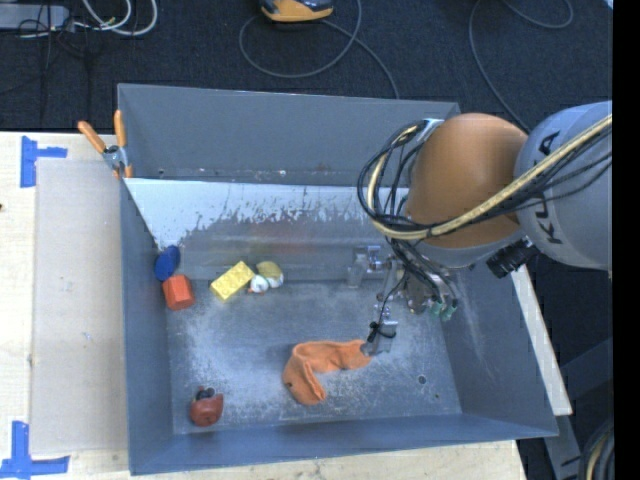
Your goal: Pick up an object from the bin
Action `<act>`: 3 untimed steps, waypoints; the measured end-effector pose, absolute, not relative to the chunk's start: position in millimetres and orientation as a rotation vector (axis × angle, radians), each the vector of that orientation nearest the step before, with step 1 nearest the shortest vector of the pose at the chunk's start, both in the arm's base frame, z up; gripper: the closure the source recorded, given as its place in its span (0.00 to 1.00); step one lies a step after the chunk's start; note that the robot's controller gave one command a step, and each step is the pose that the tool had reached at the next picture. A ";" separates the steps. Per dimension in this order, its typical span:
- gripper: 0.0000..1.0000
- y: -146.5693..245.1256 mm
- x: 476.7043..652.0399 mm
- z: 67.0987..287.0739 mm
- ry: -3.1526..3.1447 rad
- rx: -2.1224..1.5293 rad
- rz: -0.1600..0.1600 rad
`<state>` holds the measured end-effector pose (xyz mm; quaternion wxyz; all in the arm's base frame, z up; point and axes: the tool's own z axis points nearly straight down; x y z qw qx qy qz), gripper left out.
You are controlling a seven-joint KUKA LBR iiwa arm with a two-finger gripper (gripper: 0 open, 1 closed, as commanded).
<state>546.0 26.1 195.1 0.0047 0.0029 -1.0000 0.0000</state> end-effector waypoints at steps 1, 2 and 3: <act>0.00 26.1 547.6 199.4 -3.140 0.008 -0.001; 0.00 36.8 528.5 163.8 -3.142 0.081 0.000; 0.00 21.1 492.9 103.0 -3.132 0.249 -0.003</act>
Offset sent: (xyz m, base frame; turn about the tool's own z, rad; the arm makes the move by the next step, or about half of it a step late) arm -0.0506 0.0289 -0.0906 -0.1298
